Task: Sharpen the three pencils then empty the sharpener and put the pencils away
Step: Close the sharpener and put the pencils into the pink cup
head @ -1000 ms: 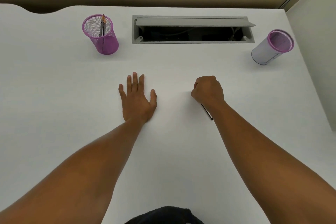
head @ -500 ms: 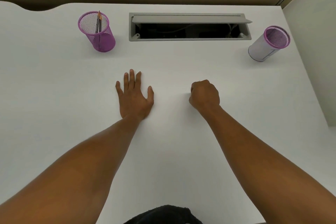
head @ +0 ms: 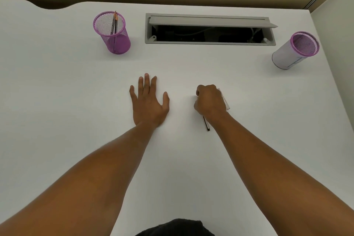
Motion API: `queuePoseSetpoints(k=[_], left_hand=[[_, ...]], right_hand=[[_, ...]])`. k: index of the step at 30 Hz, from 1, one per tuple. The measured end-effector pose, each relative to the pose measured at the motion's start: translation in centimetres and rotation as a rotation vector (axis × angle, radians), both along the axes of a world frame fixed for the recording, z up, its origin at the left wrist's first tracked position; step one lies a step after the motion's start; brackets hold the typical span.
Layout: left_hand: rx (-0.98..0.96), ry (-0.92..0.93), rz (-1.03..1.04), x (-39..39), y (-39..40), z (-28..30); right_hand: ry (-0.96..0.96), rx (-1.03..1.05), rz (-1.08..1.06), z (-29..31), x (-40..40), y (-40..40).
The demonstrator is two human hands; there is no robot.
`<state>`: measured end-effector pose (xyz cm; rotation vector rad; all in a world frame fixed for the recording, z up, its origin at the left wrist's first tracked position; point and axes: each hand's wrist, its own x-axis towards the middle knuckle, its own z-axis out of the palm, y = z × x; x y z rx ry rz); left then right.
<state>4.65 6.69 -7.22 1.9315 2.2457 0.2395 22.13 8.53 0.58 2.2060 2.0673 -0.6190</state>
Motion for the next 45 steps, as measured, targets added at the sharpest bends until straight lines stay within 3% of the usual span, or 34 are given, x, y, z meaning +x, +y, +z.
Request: queuePoseSetpoints(k=[7, 17, 21, 25, 31, 45], left_hand=[[-0.002, 0.003, 0.002, 0.0, 0.0, 0.0], [-0.003, -0.011, 0.005, 0.0, 0.1, 0.0], [-0.008, -0.003, 0.005, 0.1, 0.1, 0.0], [-0.007, -0.006, 0.009, 0.0, 0.2, -0.1], [-0.024, -0.005, 0.011, 0.1, 0.2, 0.1], [-0.093, 0.023, -0.027, -0.1, 0.2, 0.3]], right_hand=[[0.122, 0.032, -0.077, 0.9, -2.1, 1.8], [0.698, 0.355, -0.219, 7.6, -7.2, 8.5], [0.961, 0.399, -0.357, 9.0, -9.5, 10.6], [1.074, 0.406, -0.436, 9.2, -12.0, 12.5], [1.047, 0.399, -0.415, 8.6, -15.4, 14.4], [0.787, 0.302, -0.269, 3.9, -19.4, 16.1]])
